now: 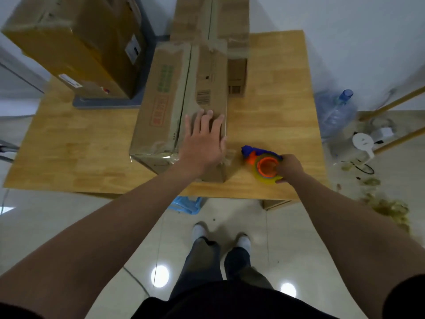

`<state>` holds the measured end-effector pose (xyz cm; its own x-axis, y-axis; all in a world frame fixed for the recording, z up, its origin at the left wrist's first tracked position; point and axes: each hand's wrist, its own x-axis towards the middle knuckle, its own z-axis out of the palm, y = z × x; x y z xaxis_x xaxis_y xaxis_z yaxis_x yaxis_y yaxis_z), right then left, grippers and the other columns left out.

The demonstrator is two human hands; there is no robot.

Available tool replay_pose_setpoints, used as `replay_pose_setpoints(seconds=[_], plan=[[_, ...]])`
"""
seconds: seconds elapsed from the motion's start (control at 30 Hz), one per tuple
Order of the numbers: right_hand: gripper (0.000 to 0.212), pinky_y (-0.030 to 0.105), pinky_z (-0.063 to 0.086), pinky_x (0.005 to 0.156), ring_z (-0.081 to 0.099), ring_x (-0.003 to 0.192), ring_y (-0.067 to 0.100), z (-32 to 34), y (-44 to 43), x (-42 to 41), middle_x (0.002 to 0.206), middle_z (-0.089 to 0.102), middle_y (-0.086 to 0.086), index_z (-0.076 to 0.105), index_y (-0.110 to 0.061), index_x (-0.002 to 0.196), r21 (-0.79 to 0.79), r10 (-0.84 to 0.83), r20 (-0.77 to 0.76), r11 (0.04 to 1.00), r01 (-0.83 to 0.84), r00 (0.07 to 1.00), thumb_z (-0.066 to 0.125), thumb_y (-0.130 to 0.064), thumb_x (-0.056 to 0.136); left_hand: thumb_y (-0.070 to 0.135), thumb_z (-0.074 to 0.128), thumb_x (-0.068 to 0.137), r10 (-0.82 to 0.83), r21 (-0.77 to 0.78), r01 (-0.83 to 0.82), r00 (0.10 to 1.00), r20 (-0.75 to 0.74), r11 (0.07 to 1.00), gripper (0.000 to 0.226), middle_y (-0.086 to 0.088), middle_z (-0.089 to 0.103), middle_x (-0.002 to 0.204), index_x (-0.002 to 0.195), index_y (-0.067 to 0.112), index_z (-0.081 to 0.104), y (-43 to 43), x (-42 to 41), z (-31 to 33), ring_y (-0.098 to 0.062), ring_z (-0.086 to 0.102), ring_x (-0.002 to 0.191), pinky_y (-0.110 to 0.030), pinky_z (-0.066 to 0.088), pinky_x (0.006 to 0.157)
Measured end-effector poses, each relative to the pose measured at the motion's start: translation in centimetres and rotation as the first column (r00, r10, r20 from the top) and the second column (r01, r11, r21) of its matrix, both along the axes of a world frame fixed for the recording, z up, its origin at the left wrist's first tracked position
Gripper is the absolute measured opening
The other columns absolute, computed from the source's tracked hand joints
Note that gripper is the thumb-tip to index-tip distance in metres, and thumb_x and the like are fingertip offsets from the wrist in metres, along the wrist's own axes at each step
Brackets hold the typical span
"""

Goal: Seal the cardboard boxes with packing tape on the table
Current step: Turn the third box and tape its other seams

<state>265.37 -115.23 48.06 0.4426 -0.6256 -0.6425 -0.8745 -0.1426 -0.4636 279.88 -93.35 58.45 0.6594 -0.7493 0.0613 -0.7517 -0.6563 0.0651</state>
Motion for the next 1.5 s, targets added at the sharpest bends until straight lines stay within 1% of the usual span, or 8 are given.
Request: replay_pose_setpoints(seconds=[0.23, 0.3, 0.43, 0.67, 0.83, 1.0, 1.27, 1.5], plan=[[0.058, 0.040, 0.042, 0.103, 0.048, 0.135, 0.033, 4.5, 1.5, 0.6, 0.151, 0.047, 0.015, 0.040, -0.010, 0.152, -0.195, 0.266, -0.030, 0.944, -0.267, 0.963, 0.055, -0.010, 0.096, 0.050, 0.028, 0.106, 0.014, 0.025, -0.010, 0.988, -0.155, 1.000, 0.063, -0.015, 0.019, 0.166, 0.160, 0.018, 0.024, 0.0, 0.3, 0.7, -0.032, 0.004, 0.157, -0.062, -0.006, 0.124], [0.057, 0.037, 0.041, 0.105, 0.047, 0.136, 0.031, 6.6, 2.6, 0.9, 0.153, 0.046, 0.012, 0.043, -0.013, 0.151, -0.242, 0.324, 0.004, 0.918, -0.313, 0.946, 0.055, -0.009, 0.096, 0.052, 0.032, 0.107, 0.014, -0.056, -0.033, 0.949, -0.315, 0.998, 0.061, -0.009, 0.015, 0.168, 0.160, 0.022, 0.024, 0.2, 0.4, 1.9, -0.026, -0.001, 0.158, -0.057, -0.009, 0.125], [0.055, 0.034, 0.039, 0.106, 0.046, 0.137, 0.028, 11.1, 5.5, 1.2, 0.153, 0.047, 0.008, 0.049, -0.015, 0.148, -0.385, 0.432, 0.135, 0.852, -0.354, 0.892, 0.047, 0.000, 0.095, 0.037, 0.043, 0.108, -0.042, -0.295, -0.126, 0.863, -0.504, 0.947, 0.046, 0.001, 0.030, 0.166, 0.154, 0.033, 0.040, 2.7, 0.6, 4.6, -0.023, 0.018, 0.156, -0.052, 0.017, 0.126], [0.054, 0.030, 0.022, 0.121, 0.038, 0.145, 0.031, 17.3, 14.4, 3.1, 0.154, 0.046, 0.009, 0.051, -0.008, 0.146, -0.646, 0.759, 0.226, 0.586, -0.490, 0.610, 0.047, 0.003, 0.093, 0.011, 0.050, 0.103, -0.115, -0.283, 0.006, 0.922, -0.369, 0.959, 0.039, 0.001, 0.061, 0.144, 0.134, 0.026, 0.068, 13.2, 2.6, 6.3, -0.017, 0.054, 0.136, -0.041, 0.043, 0.115], [0.046, 0.051, 0.036, 0.115, 0.047, 0.137, 0.034, 15.6, 20.1, 5.8, 0.143, 0.057, 0.011, 0.058, -0.006, 0.136, -0.682, 0.880, 0.166, 0.428, -0.593, 0.444, 0.037, -0.022, 0.098, 0.013, 0.046, 0.104, -0.258, -0.154, 0.219, 0.913, -0.317, 0.964, 0.048, -0.006, 0.049, 0.156, 0.151, 0.016, 0.050, 15.6, 2.1, 5.2, -0.025, 0.045, 0.143, -0.044, 0.041, 0.115], [0.081, 0.046, 0.011, 0.125, 0.005, 0.155, 0.012, 12.6, 21.7, 5.0, 0.167, 0.020, -0.004, 0.027, -0.019, 0.159, -0.658, 0.834, 0.009, 0.420, -0.625, 0.551, -0.004, -0.063, 0.098, 0.045, 0.020, 0.111, -0.272, 0.009, 0.286, 0.921, -0.278, 0.958, 0.064, -0.001, 0.002, 0.173, 0.165, 0.013, 0.009, 16.9, 2.2, 2.3, -0.012, -0.005, 0.158, -0.034, -0.001, 0.128], [0.075, 0.043, 0.010, 0.126, 0.002, 0.156, 0.018, 11.9, 21.1, 3.4, 0.168, 0.012, 0.007, 0.022, -0.008, 0.159, -0.702, 0.679, -0.023, 0.512, -0.495, 0.734, 0.008, -0.054, 0.101, 0.059, 0.011, 0.105, -0.044, 0.107, 0.069, 0.975, -0.216, 0.992, 0.078, -0.006, -0.008, 0.172, 0.164, 0.009, 0.003, 18.2, 4.2, 2.4, -0.016, -0.011, 0.158, -0.038, -0.003, 0.128], [0.060, 0.039, 0.008, 0.126, 0.000, 0.156, 0.024, 12.1, 21.8, 5.3, 0.168, 0.011, 0.014, 0.020, 0.001, 0.157, -0.633, 0.560, 0.129, 0.682, -0.367, 0.818, 0.027, -0.035, 0.110, 0.054, 0.014, 0.108, 0.053, -0.059, -0.081, 0.922, -0.383, 0.995, 0.074, -0.010, -0.011, 0.171, 0.163, 0.004, 0.007, 16.7, 4.8, 2.4, -0.019, -0.018, 0.156, -0.036, -0.002, 0.127]])
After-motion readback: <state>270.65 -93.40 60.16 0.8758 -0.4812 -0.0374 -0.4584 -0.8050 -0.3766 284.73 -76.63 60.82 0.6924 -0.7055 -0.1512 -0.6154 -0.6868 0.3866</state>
